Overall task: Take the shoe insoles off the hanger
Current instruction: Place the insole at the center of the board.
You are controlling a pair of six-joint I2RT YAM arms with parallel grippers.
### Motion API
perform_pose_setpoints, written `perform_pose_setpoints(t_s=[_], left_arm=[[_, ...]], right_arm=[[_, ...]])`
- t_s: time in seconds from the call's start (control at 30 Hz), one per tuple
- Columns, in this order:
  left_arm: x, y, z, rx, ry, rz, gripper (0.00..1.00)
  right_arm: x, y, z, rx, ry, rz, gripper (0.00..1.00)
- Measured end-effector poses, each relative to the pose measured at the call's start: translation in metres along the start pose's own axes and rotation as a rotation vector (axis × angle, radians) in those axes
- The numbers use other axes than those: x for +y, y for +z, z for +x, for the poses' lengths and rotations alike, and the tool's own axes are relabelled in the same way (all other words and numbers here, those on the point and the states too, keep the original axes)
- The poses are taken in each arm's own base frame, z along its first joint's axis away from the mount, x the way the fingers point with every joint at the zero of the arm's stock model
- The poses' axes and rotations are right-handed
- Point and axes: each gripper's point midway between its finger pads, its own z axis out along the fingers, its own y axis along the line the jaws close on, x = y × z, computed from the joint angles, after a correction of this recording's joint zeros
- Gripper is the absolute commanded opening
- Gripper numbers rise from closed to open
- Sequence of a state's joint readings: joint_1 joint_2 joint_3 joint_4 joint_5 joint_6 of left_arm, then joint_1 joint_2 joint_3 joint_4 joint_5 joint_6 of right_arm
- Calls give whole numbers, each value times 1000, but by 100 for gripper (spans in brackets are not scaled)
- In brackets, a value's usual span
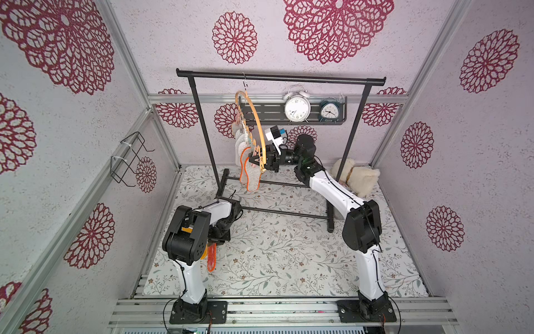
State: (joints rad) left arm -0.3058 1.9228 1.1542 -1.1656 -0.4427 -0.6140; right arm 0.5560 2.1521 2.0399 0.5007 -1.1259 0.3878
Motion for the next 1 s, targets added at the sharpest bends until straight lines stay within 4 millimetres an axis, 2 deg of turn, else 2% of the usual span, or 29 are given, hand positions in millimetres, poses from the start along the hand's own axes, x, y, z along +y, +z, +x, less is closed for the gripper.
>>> perform_pose_setpoints(t_s=[0.13,0.37,0.53,0.63,0.77,1.0], left_arm=[[1,4,1,7,-3,2,31],[8,5,3,11,-10,-12,54],[5,-4,6,-14,-15,29,62],[-2,-20,6,-56,-23,102,65],[-12,-52,3,-159,-65,278,69],[-4,-111,0,-381,-148,569,69]], right_arm=[[-3,-2,6,2,14,5,0],[-6,-3,9,-3,19,13,0],[-5,-3,9,-3,18,13,0],[-5,-4,9,-5,20,20,0],[-4,-5,8,-5,21,30,1],[-6,-7,11,3,17,50,3]])
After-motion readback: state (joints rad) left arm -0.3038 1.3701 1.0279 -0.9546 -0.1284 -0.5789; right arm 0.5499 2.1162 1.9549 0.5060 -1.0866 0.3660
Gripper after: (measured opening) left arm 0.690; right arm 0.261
